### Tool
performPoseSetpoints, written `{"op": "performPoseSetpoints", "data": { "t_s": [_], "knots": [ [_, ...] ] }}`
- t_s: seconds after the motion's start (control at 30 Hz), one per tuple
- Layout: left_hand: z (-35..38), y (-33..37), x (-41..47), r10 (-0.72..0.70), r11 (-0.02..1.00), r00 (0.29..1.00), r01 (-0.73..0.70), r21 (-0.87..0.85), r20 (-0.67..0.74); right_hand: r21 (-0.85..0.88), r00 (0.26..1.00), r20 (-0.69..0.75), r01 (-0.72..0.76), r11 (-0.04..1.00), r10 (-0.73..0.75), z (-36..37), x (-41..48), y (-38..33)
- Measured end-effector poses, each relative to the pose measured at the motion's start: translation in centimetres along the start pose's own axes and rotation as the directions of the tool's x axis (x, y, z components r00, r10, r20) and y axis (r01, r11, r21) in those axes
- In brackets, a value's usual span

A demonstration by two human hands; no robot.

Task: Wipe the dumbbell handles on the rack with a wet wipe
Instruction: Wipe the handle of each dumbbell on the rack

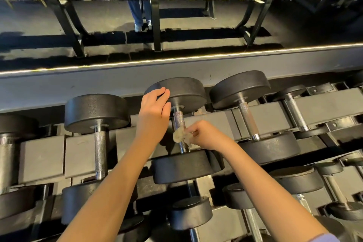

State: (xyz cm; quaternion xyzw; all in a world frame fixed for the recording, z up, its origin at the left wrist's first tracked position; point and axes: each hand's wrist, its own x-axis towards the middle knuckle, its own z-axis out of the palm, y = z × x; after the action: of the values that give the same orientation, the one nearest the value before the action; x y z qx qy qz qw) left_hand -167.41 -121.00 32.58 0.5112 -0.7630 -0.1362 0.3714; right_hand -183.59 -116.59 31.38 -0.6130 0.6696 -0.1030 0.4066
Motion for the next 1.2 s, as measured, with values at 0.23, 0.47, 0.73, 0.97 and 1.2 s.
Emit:
{"op": "performPoseSetpoints", "data": {
  "t_s": [0.23, 0.47, 0.73, 0.97, 1.2],
  "knots": [
    [-0.1, 0.2, 0.2, -0.052, 0.998, 0.998, 0.051, 0.020, 0.036, 0.155, 0.944, -0.311, -0.064, 0.986, 0.110, 0.3, 2.0, -1.9],
    [-0.2, 0.1, 0.2, -0.045, 0.998, 0.997, 0.043, 0.042, 0.057, 0.259, 0.883, -0.440, -0.047, 0.965, 0.161, 0.3, 3.6, -2.9],
    [0.1, -0.1, -0.1, 0.000, 1.000, 1.000, -0.001, 0.030, 0.016, 0.133, 0.952, -0.163, -0.239, 0.962, 0.259, 0.3, 1.1, -1.5],
    [0.1, -0.4, -0.2, 0.070, 0.997, 0.998, -0.069, 0.038, -0.011, 0.293, 0.874, -0.438, -0.080, 0.953, 0.208, -0.1, 3.4, -2.4],
    [0.0, -0.3, -0.4, -0.019, 0.997, 0.999, 0.023, -0.078, 0.051, 0.056, 0.958, -0.013, -0.285, 0.957, 0.286, 0.2, 0.6, -0.4]
  ]
}}
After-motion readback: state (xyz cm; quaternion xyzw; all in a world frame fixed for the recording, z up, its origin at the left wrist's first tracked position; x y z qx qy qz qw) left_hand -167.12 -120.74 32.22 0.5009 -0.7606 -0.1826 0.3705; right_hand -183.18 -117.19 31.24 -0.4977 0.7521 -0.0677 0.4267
